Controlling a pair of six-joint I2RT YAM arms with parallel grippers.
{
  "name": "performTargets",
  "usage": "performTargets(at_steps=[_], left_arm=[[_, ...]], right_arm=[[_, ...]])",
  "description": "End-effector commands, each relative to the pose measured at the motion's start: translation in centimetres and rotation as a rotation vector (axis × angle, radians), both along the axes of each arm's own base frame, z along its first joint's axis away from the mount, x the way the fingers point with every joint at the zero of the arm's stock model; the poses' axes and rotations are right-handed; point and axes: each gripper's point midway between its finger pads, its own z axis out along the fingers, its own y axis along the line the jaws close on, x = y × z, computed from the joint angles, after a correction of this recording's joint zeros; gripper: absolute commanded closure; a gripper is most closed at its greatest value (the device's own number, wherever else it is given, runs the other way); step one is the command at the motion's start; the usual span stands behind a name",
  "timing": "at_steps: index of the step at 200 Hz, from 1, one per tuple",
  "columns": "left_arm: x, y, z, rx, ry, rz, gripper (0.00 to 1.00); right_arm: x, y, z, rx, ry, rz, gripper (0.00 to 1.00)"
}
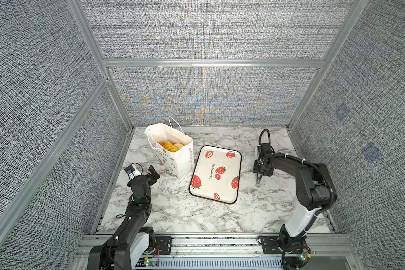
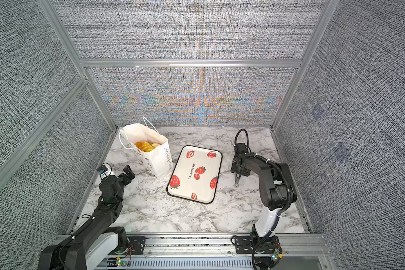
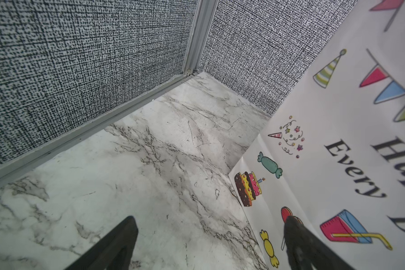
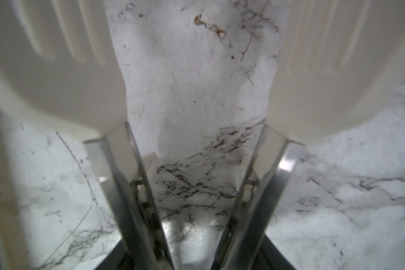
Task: Pack bread into a paper bag
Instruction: Place the pair of food tongs at the middle-right of the table.
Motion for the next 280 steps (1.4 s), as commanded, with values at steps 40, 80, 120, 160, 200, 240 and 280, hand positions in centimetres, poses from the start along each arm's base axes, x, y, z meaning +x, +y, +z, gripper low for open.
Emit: performTargets(at_steps=[40,80,120,160,200,240,280], left_arm=[[0.1,0.6,0.7,0.011,-0.006,0.033,0.01],[0.0,0.6,1.0,0.007,-0.015,0.033,0.01],[-0.1,0.6,0.9,0.004,-0.01,0.038,0.01],[-0.2,0.7,1.1,0.014,-0.008,0.04,0.01],[-0.7,1.1,1.6,0.034,-0.009,0.058,0.01],[-1.0,1.6,2.4,0.056,-0.038,0.082,0.01],[-1.1,2.6,3.0,0.104,-0.061,0.136,0.01]], right_arm=[[-0.4,-0.1,-0.7,-0.014,0.058,0.024,0.4],[-0.7,-0.2,-0.3,-0.012,0.048,0.015,0.31],[-0.9,-0.3,-0.1,-0.017,0.041,0.01,0.23],[-1.2,-0.3,0.5,-0.009,0.016,0.005,0.02],[-1.6,0.1,2.9,0.013,-0.063,0.014,0.01],[-1.5,0.5,7.0,0.02,-0.192,0.057,0.01],[-1.2,0.2,11.5,0.019,-0.365,0.051,0.01]])
